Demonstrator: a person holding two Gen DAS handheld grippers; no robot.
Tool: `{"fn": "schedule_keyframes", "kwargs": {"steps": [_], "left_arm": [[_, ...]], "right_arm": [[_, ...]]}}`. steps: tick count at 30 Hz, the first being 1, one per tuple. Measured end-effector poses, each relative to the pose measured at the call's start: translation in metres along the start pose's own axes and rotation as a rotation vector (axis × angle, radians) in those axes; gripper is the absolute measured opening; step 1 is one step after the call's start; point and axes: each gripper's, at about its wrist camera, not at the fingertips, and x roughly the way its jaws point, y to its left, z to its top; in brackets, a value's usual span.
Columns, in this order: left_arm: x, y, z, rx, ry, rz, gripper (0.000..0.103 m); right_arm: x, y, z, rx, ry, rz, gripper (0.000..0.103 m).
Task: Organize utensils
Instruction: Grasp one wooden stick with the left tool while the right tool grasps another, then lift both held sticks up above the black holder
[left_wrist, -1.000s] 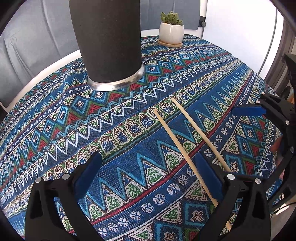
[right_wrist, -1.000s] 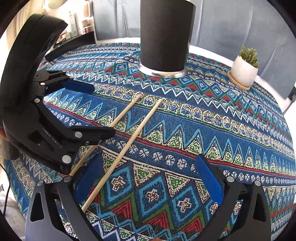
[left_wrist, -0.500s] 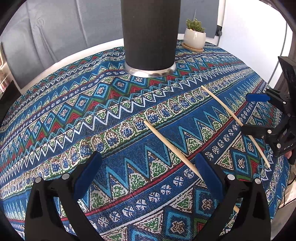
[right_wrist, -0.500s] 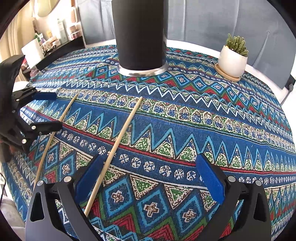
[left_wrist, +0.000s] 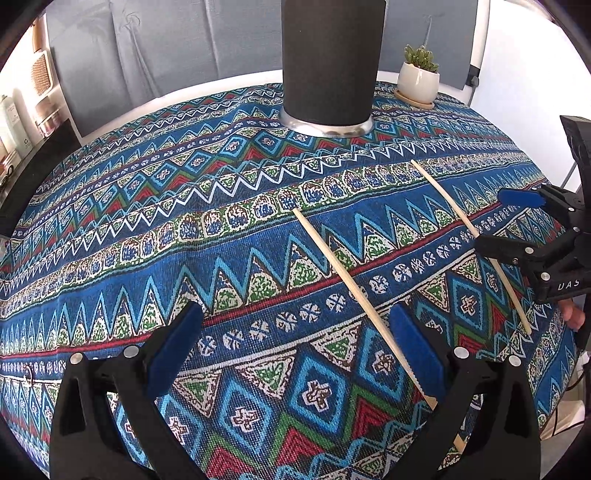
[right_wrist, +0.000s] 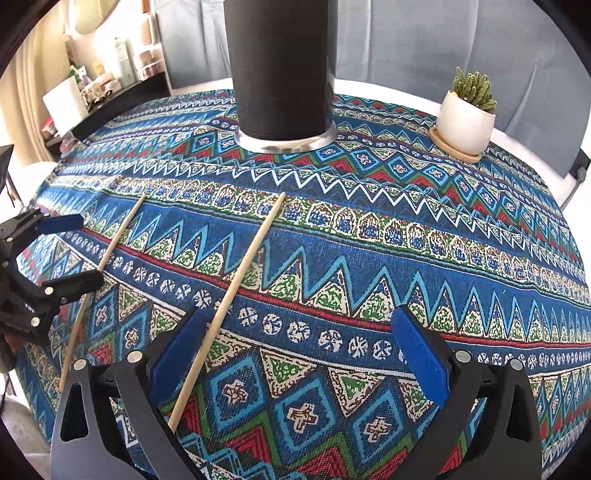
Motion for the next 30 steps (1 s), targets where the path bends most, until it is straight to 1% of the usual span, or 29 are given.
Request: {"fn": "schedule_keyframes", "kwargs": {"steps": [7, 10, 12, 13, 14, 15, 16, 17, 18, 19, 20, 21, 22, 23, 24, 25, 27, 28, 30], "left_arm": [[-0.002, 0.001, -0.001, 0.001, 0.001, -0.011, 0.098], [-0.002, 0.001, 0.000, 0.032, 0.000, -0.032, 0.098], [-0.002, 0.003, 0.000, 0.078, 0.000, -0.065, 0.098], [-0.003, 0.005, 0.000, 0.097, -0.001, -0.081, 0.096], [-0.004, 0.008, -0.001, 0.109, -0.005, -0.092, 0.094], [-0.006, 0.011, -0.002, 0.122, -0.009, -0.097, 0.088], [-0.008, 0.013, -0.003, 0.123, -0.008, -0.100, 0.081], [-0.010, 0.017, -0.003, 0.119, -0.005, -0.097, 0.076], [-0.012, 0.022, -0.003, 0.109, 0.001, -0.097, 0.066], [-0.014, 0.027, -0.003, 0.096, 0.006, -0.093, 0.053], [-0.016, 0.035, -0.003, 0.078, 0.012, -0.093, 0.046], [-0.017, 0.041, -0.003, 0.060, 0.019, -0.092, 0.032], [-0.018, 0.049, -0.003, 0.034, 0.030, -0.091, 0.016], [-0.018, 0.058, -0.003, 0.003, 0.047, -0.096, 0.013], [-0.019, 0.066, -0.002, -0.027, 0.066, -0.119, 0.010], [-0.019, 0.071, -0.001, -0.044, 0.082, -0.120, 0.008], [-0.020, 0.075, -0.001, -0.042, 0.094, -0.086, 0.006], [-0.020, 0.078, -0.002, -0.050, 0.093, -0.099, 0.006], [-0.019, 0.082, -0.002, -0.078, 0.100, -0.120, 0.006]], "right_arm": [[0.000, 0.001, 0.001, -0.008, 0.001, 0.002, 0.096], [0.000, 0.001, 0.001, -0.016, 0.001, 0.006, 0.096], [-0.001, 0.001, 0.000, -0.028, 0.000, 0.011, 0.094], [-0.001, 0.001, 0.000, -0.044, 0.001, 0.019, 0.093], [-0.002, 0.001, 0.000, -0.056, 0.002, 0.027, 0.086], [-0.004, 0.001, 0.001, -0.066, 0.001, 0.035, 0.066], [-0.007, 0.000, 0.003, -0.073, 0.000, 0.040, 0.056], [-0.008, -0.001, 0.005, -0.070, 0.008, 0.044, 0.038], [-0.009, -0.001, 0.006, -0.069, 0.015, 0.045, 0.021], [-0.010, -0.003, 0.007, -0.069, 0.021, 0.047, 0.015], [-0.010, -0.005, 0.007, -0.062, 0.024, 0.049, 0.008], [-0.010, -0.008, 0.008, -0.057, 0.026, 0.052, 0.005], [-0.011, -0.011, 0.009, -0.053, 0.029, 0.060, 0.005], [-0.011, -0.013, 0.009, -0.046, 0.032, 0.073, 0.005], [-0.011, -0.017, 0.009, -0.036, 0.036, 0.080, 0.005], [-0.011, -0.019, 0.008, -0.025, 0.036, 0.087, 0.005], [-0.012, -0.024, 0.008, -0.009, 0.029, 0.086, 0.005], [-0.014, -0.028, 0.008, 0.011, 0.012, 0.072, 0.005], [-0.019, -0.039, 0.007, 0.057, -0.012, 0.086, 0.005]]}}
